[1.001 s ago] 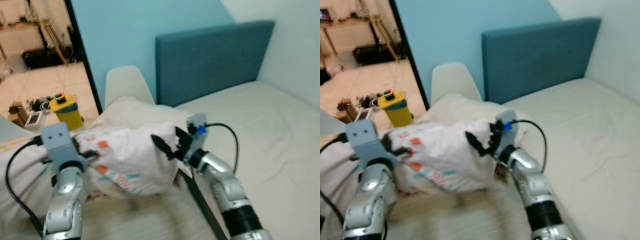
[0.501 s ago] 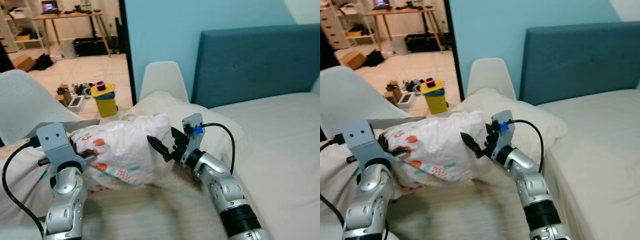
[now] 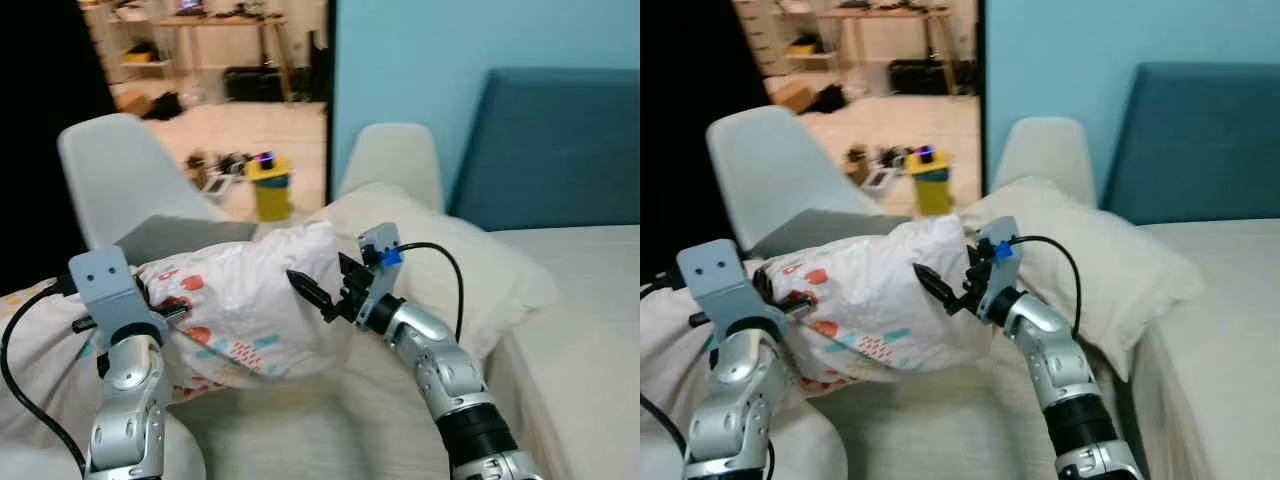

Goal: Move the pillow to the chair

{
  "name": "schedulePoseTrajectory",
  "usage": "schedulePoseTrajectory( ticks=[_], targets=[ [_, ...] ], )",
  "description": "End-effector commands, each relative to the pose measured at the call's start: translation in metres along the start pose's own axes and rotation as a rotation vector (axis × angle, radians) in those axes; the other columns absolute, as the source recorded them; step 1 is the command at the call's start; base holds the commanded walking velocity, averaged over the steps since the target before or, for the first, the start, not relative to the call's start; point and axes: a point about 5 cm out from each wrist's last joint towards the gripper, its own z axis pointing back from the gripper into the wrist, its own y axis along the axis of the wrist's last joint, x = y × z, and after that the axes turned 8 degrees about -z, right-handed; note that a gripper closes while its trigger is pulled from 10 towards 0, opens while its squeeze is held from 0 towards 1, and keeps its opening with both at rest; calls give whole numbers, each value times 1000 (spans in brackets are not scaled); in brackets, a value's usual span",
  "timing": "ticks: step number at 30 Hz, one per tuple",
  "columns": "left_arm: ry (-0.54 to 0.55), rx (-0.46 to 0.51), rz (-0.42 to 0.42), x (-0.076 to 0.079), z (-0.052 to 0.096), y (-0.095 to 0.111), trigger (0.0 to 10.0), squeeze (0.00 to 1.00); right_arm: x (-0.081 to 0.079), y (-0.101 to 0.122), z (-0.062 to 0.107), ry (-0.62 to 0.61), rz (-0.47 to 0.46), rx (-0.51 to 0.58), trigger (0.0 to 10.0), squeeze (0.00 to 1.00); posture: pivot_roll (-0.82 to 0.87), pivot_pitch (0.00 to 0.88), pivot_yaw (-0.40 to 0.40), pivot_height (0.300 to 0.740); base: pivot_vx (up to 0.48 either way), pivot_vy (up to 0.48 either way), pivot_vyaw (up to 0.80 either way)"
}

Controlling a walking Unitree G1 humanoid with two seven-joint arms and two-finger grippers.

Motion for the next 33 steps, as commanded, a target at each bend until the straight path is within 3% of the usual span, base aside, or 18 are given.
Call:
schedulePoseTrajectory(
  ticks=[1, 10, 16, 20, 25, 28, 33],
  targets=[
    [41, 73, -19, -6, 0, 16, 10000, 0, -1, -4, -2, 20, -16, -23, 10000, 0, 113, 0, 10, 740, 0, 0, 719],
    [94, 56, -56, -14, 0, 12, 10000, 0, -5, -9, -4, 56, -17, -49, 10000, 0, 131, 0, 0, 740, 0, 0, 715],
    [204, 18, -171, -33, -1, 1, 10000, 0, -4, -9, -5, 62, -20, -52, 10000, 0, 146, 0, -8, 740, 0, 0, 717],
    [258, -3, -167, -44, -2, -2, 10000, 0, -4, -11, -6, 65, -23, -58, 10000, 0, 159, 0, -15, 740, 0, 0, 712],
    [258, -1, -156, -45, -4, -3, 10000, 0, -4, -12, -8, 57, -22, -59, 10000, 0, 168, 0, -23, 740, 0, 0, 706],
    [245, 5, -140, -43, -8, -4, 10000, 0, 0, -12, -11, 11, -15, -47, 10000, 0, 170, 0, -25, 740, 0, 0, 221],
    [220, 1, -122, -41, -24, -9, 10000, 0, 8, -20, -13, -89, 29, -136, 10000, 0, 163, 0, -28, 740, 0, 0, 0]
  ],
)
